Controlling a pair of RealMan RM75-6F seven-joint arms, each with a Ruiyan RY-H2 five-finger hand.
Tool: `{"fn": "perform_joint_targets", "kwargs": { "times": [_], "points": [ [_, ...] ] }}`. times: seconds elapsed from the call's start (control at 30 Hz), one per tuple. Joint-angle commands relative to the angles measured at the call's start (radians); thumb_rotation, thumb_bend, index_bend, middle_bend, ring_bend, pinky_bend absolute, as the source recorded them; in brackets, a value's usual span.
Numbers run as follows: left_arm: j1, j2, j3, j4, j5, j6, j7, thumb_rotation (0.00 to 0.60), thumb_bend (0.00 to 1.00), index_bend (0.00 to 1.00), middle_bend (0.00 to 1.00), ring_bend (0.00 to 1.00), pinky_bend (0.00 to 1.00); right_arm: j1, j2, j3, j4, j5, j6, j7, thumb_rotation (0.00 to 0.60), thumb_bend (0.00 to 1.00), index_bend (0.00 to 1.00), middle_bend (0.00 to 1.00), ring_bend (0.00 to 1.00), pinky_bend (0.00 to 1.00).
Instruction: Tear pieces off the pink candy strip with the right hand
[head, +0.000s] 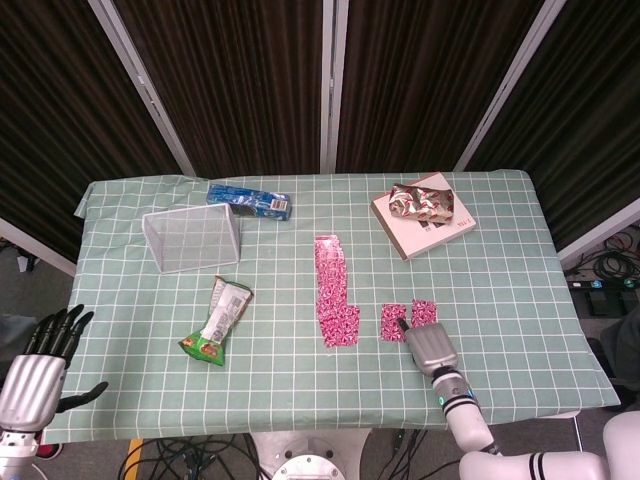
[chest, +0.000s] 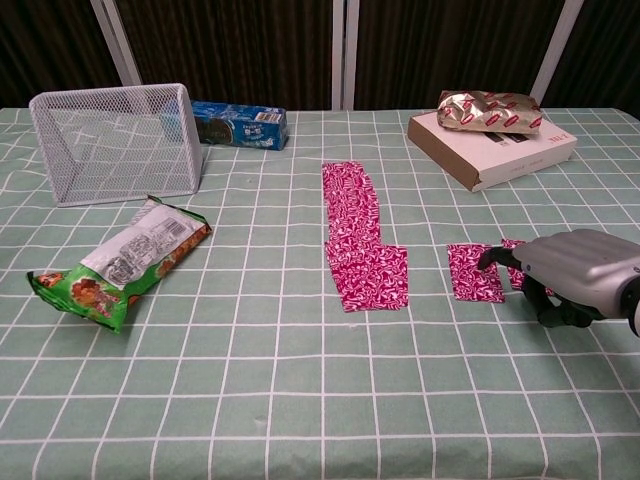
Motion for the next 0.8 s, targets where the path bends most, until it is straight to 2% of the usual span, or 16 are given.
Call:
{"fn": "perform_joint_targets", "kwargs": {
  "times": [0.03,0.17,0.27,0.37,0.4,0.5,0.53,0.57,0.63,0.67,0.7,0.73,0.8],
  "points": [
    [0.0,-0.001,-0.001,0.002,0.001,0.002,-0.001,0.556,0.01,0.05,0.01,0.0,0.09,0.0,0.002,0.001,-0.002,-0.002,-0.001,0.003,0.6,1.0,0.14,0.89,0.84,0.71],
    [0.0,0.001,-0.003,-0.002,0.001,0.004,0.002,0.555,0.01,0.05,0.01,0.0,0.09,-0.012,0.019,0.006,-0.027,-0.078,0.021,0.051,0.6,1.0,0.14,0.89,0.84,0.71],
    [0.0,0.001,-0.003,-0.004,0.004,0.006,0.002,0.553,0.01,0.05,0.01,0.0,0.09,-0.043,0.06,0.0,-0.081,-0.212,0.093,0.107,0.6,1.0,0.14,0.89,0.84,0.71],
    [0.0,0.0,-0.002,-0.004,0.005,0.006,0.002,0.554,0.01,0.05,0.01,0.0,0.09,-0.094,0.127,-0.015,-0.13,-0.417,0.225,0.176,0.6,1.0,0.15,0.89,0.84,0.71],
    [-0.001,0.0,-0.002,-0.003,0.005,0.005,0.001,0.555,0.01,0.05,0.01,0.0,0.09,-0.12,0.149,-0.02,-0.128,-0.512,0.292,0.216,0.6,1.0,0.17,0.89,0.84,0.71],
    [-0.002,-0.005,-0.002,-0.003,0.008,0.005,-0.002,0.554,0.01,0.05,0.01,0.0,0.09,-0.187,0.203,-0.036,-0.086,-0.682,0.434,0.313,0.6,1.0,0.2,0.86,0.8,0.69],
    [-0.003,-0.006,-0.001,-0.002,0.011,0.004,-0.001,0.553,0.01,0.05,0.01,0.0,0.09,-0.206,0.221,-0.045,-0.071,-0.71,0.459,0.337,0.6,0.95,0.2,0.8,0.73,0.65],
    [-0.004,-0.008,-0.001,-0.003,0.013,0.002,0.001,0.554,0.01,0.05,0.01,0.0,0.09,-0.224,0.244,-0.058,-0.06,-0.723,0.469,0.356,0.6,0.82,0.2,0.67,0.6,0.56],
    [-0.007,-0.011,0.0,-0.008,0.02,0.0,0.008,0.554,0.01,0.05,0.01,0.0,0.09,-0.26,0.315,-0.101,-0.074,-0.69,0.442,0.367,0.6,0.43,0.13,0.32,0.26,0.29],
    [-0.008,-0.012,0.001,-0.011,0.024,0.0,0.011,0.556,0.01,0.05,0.01,0.0,0.09,-0.274,0.338,-0.111,-0.08,-0.68,0.437,0.375,0.6,0.24,0.08,0.16,0.12,0.16],
    [-0.007,-0.013,0.003,-0.012,0.029,0.002,0.014,0.556,0.01,0.05,0.01,0.0,0.09,-0.294,0.353,-0.122,-0.07,-0.687,0.439,0.415,0.6,0.08,0.03,0.04,0.02,0.04],
    [-0.007,-0.014,0.004,-0.015,0.033,0.002,0.019,0.554,0.01,0.05,0.01,0.0,0.09,-0.311,0.356,-0.129,-0.049,-0.703,0.448,0.461,0.6,0.01,0.0,0.0,0.0,0.0],
    [-0.008,-0.016,0.006,-0.023,0.039,0.002,0.03,0.553,0.01,0.05,0.01,0.0,0.09,-0.355,0.354,-0.132,0.021,-0.734,0.491,0.549,0.6,0.0,0.0,0.0,0.0,0.0]
  ]
}}
